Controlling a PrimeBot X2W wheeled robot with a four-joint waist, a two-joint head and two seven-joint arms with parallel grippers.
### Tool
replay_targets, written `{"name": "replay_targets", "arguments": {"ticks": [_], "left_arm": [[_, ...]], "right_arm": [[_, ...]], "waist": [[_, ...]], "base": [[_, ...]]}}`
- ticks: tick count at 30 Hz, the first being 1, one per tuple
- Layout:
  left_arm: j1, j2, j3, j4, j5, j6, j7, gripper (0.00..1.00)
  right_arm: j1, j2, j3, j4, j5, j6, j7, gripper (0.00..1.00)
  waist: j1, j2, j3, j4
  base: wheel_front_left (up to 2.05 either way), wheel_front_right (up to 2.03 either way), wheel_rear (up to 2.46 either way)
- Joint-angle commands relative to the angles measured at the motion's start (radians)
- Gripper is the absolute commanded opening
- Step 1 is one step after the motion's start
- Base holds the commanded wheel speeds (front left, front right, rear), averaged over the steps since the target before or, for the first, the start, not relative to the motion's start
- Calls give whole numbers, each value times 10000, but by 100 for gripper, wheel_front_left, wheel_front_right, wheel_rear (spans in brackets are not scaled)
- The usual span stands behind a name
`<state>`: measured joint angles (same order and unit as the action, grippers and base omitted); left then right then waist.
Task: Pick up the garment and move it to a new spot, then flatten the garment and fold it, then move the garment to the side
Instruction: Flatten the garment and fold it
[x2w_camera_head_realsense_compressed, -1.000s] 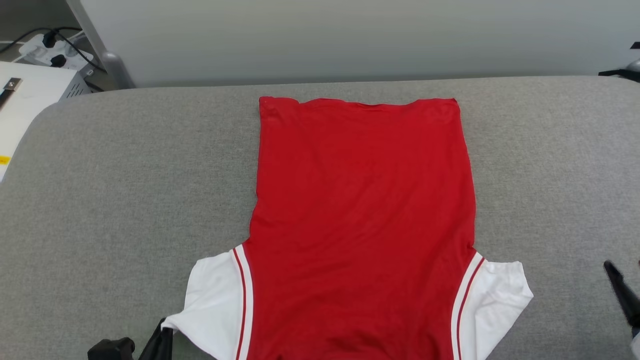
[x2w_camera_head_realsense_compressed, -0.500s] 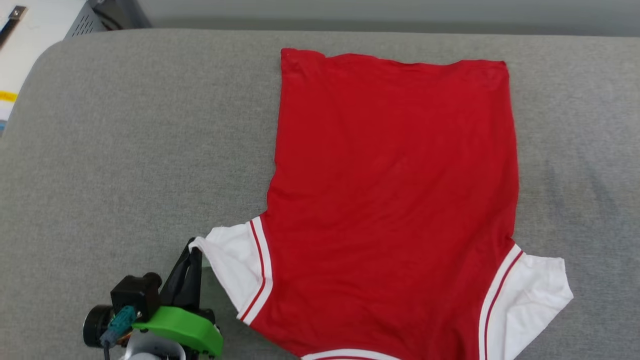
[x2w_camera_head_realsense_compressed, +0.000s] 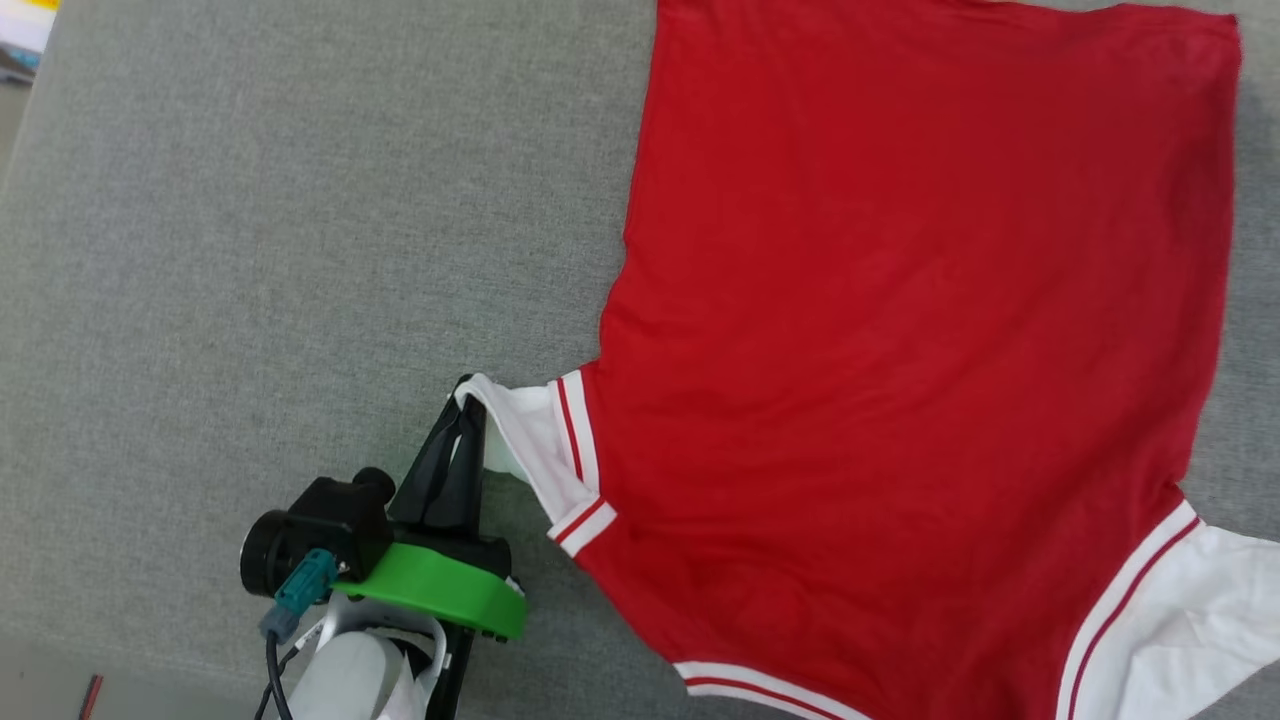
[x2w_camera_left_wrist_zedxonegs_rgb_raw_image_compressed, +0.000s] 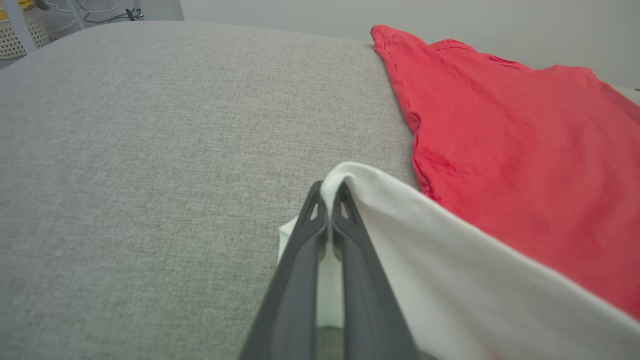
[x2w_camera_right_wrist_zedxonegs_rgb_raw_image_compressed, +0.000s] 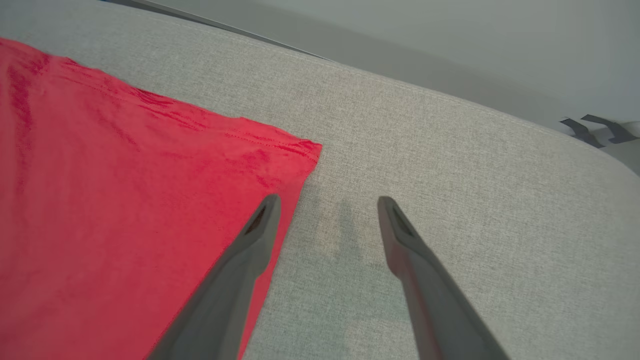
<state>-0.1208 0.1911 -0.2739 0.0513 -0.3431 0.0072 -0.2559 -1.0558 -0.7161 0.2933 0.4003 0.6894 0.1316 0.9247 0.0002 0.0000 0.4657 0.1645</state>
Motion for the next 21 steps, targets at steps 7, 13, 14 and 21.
{"name": "replay_targets", "arguments": {"ticks": [7,13,14,21], "left_arm": [[-511,-554,84,-166,431,-298,-59,0],[-632,-806,174,-103,655,-482,-59,0],[-633,-847,200,-90,679,-505,-59,0],[-538,-1000,451,-20,780,-644,-59,0]], "right_arm": [[-1157,509,421,1436,-948,-9,464,100],[-583,565,857,2362,-1066,-9,286,100],[-444,571,848,2553,-982,-9,300,100],[-377,413,819,2821,-643,-9,170,0]], "waist": [[-2,0,1591,1141],[-2,0,1726,1332],[-2,0,1705,1340],[-2,0,1457,1273]], "base": [[0,0,0],[0,0,0],[0,0,0],[0,0,0]]}}
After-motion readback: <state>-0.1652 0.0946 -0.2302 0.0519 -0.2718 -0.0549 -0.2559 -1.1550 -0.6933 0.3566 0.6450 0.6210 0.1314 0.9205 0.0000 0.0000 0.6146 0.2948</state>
